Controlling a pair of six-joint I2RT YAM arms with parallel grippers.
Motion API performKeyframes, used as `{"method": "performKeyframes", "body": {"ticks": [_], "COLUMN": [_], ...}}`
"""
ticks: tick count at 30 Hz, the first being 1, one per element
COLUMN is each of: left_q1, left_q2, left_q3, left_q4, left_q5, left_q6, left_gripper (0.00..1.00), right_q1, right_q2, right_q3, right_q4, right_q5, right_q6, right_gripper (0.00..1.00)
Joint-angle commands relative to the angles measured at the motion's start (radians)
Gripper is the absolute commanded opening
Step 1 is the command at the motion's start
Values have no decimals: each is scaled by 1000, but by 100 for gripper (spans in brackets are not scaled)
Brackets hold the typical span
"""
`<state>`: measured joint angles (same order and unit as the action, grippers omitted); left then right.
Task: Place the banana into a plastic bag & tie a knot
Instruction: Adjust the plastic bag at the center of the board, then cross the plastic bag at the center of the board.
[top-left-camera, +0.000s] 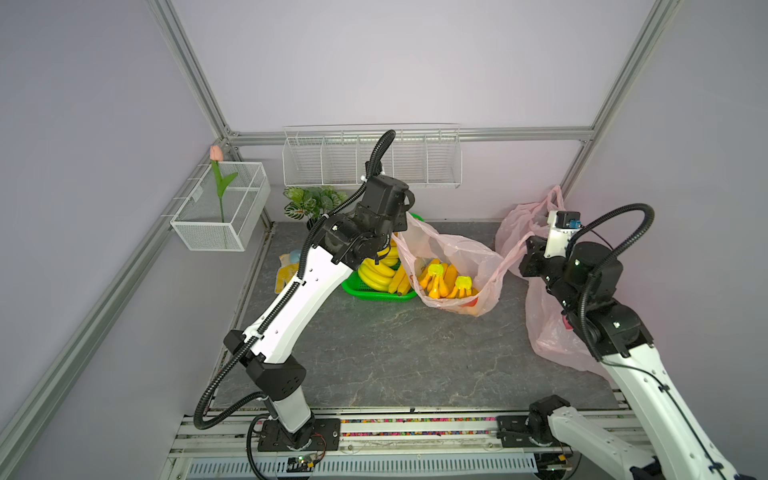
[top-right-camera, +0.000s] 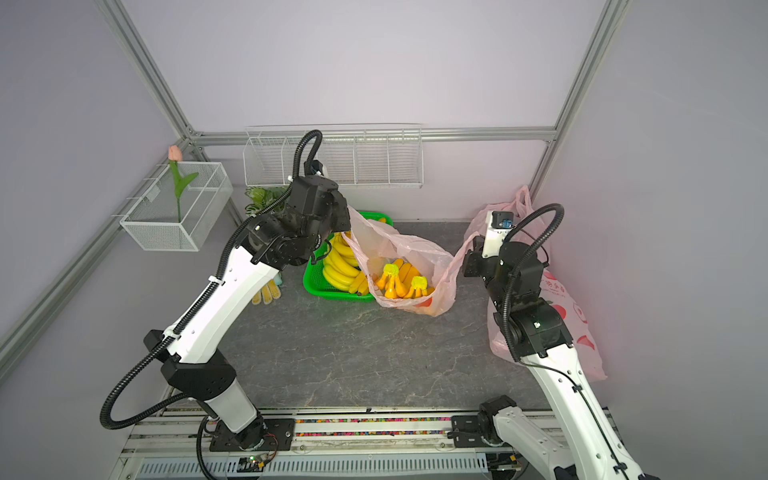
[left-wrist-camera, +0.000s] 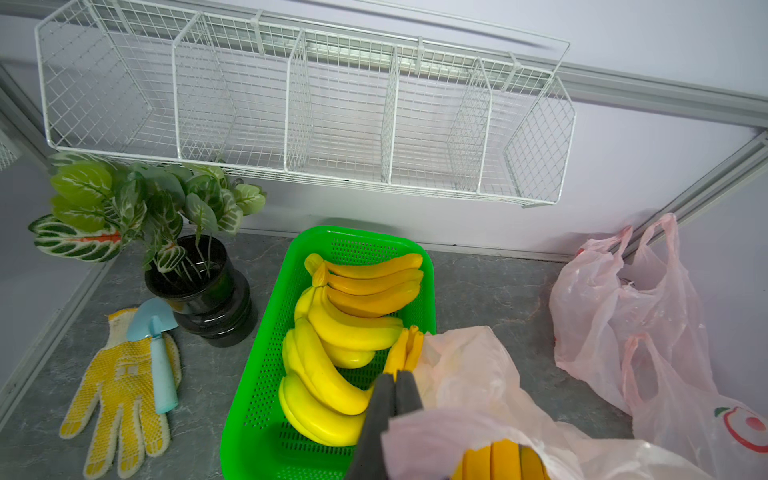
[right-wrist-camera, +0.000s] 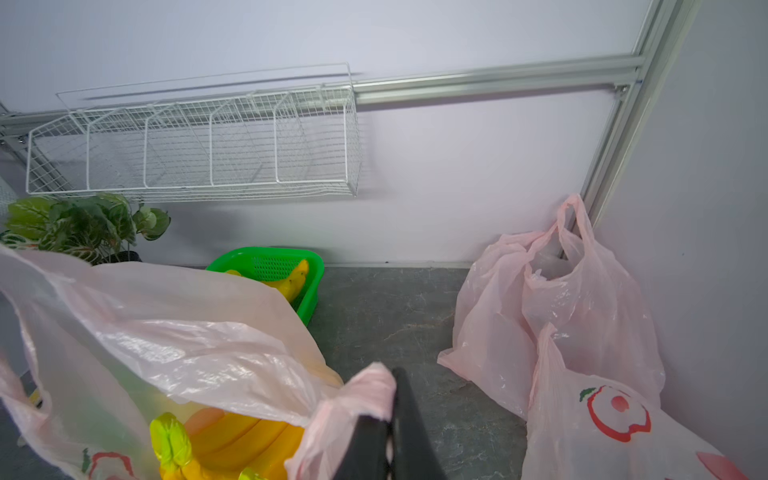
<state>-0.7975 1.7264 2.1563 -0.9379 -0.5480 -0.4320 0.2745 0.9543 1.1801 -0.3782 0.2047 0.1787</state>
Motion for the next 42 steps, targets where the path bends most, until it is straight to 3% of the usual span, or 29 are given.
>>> {"method": "performKeyframes", "body": {"ticks": [1, 5, 10, 12, 16, 19, 23, 26, 29, 33, 38, 42], "left_q1": [-1, -2, -2, -4, -11, -19, -45, -113, -199, -206, -206, -206], "left_q2": [52, 119, 105, 11, -256, -466, -642, -689, -712, -716, -599, -517], "left_q3": [8, -13, -97, -245, -605, -867, -1131, -1243, -1320, -1422, -1386, -1319], "left_q4": [-58, -57, -55, 34, 291, 445, 568, 660, 741, 841, 857, 844], "left_q5": [45, 134, 180, 225, 418, 451, 482, 488, 406, 305, 219, 230], "left_q6": [28, 57, 64, 82, 134, 101, 84, 97, 119, 78, 30, 38], "left_gripper": [0, 0, 2, 14, 40, 64, 77, 79, 80, 82, 58, 40], "right_q1": [-115, -212, -219, -219, -218, -216, -214, -207, -194, -180, -176, -176], "right_q2": [57, 96, 110, 99, 76, 59, 35, 23, 18, 5, -8, -15], "right_q3": [4, -12, -39, -61, -90, -104, -133, -146, -152, -161, -165, -168], "right_q4": [-64, -14, 6, 8, 22, 25, 44, 49, 49, 42, 34, 29], "right_q5": [-227, -347, -346, -339, -370, -393, -424, -437, -443, -439, -437, -440], "right_q6": [155, 229, 221, 210, 197, 193, 205, 217, 223, 216, 210, 205], "right_gripper": [7, 7, 7, 7, 7, 7, 7, 7, 7, 7, 6, 7]}}
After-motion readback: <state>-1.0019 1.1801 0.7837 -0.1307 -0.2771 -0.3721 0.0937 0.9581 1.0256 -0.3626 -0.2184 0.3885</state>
